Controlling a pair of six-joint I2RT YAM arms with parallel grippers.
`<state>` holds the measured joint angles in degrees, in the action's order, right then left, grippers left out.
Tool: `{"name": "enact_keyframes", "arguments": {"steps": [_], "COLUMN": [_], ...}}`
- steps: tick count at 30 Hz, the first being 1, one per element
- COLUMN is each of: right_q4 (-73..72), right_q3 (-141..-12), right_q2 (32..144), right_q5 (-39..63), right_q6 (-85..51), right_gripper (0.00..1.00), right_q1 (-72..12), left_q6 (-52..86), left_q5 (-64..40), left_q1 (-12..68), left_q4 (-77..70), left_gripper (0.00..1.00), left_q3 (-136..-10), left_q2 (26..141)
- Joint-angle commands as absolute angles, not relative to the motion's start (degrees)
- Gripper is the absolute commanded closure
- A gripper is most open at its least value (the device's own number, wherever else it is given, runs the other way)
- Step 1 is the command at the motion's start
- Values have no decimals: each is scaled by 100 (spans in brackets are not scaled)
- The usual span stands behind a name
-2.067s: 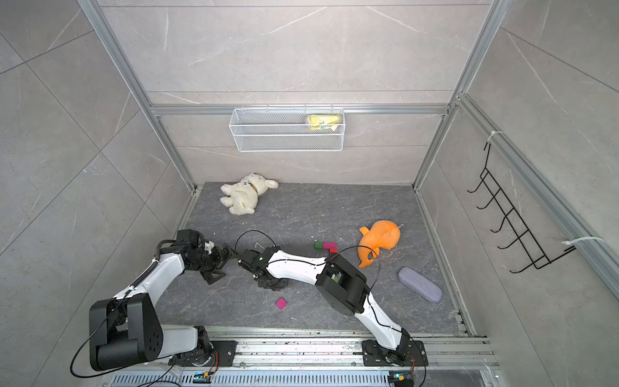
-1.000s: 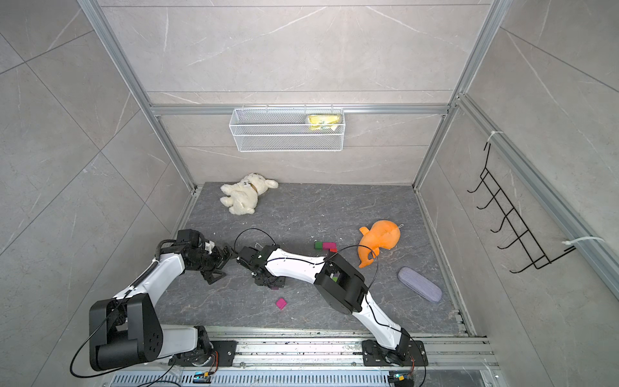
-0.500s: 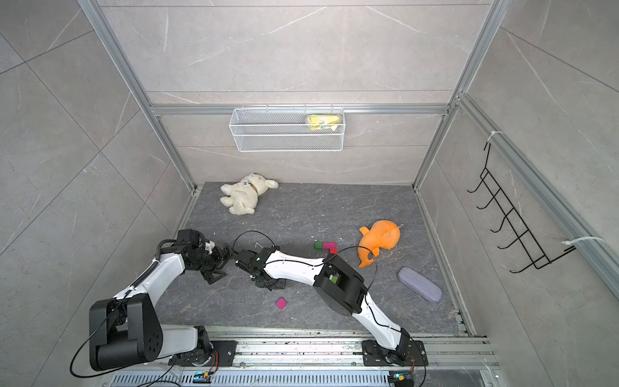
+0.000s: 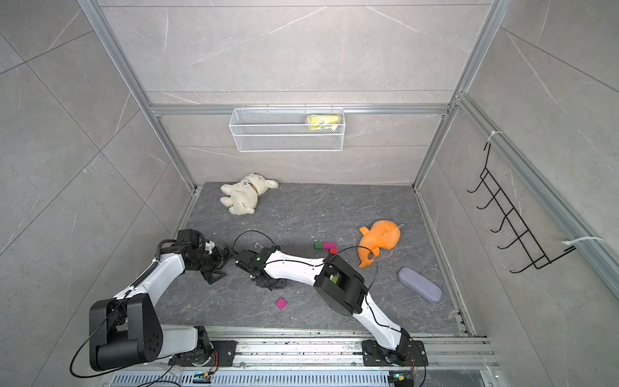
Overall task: Assemble the number 7 with building blocks
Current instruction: Assemble the building block at the center of the board.
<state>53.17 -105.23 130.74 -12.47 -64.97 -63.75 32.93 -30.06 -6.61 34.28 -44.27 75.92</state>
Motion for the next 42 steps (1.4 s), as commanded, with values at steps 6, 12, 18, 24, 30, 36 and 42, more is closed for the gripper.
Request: {"name": "enact_keyframes", "arguments": {"steps": [6, 12, 18, 24, 30, 36, 42], "right_q4": [5552, 5563, 5572, 5572, 5546, 5546, 5528], "right_q3": [-10666, -10687, -10779, -10828, -10854, -10841, -10837], "right_q2": [12945, 12990, 13073, 13158, 13214, 13232, 13263], "right_q5": [-1362, -1340, -1318, -1284, -1222, -1214, -1195], "right_q6": [-6462, -6444, -6441, -6449, -6426, -6438, -6458], "right_gripper": [59, 62, 65, 67, 67, 67, 66], "right_q1": [-6398, -6390, -6381, -6361, -6354, -6346, -6337], "left_q6": [3199, 3199, 3196, 3194, 3190, 3178, 3187], "left_q5": [-2994, -2997, -2991, -2990, -2980, -2971, -2962], "left_q1": [-637, -633, -632, -631, -639, -633, -634], "left_q4": [3482, 3492, 3491, 3494, 3498, 3508, 3520], "left_gripper": [0, 0, 0, 0, 0, 0, 0], "left_q3": [-4429, -4425, -4425, -4438, -4438, -4438, -4443], "left_q2": [7471, 7471, 7479, 7479, 7488, 7488, 7495]}}
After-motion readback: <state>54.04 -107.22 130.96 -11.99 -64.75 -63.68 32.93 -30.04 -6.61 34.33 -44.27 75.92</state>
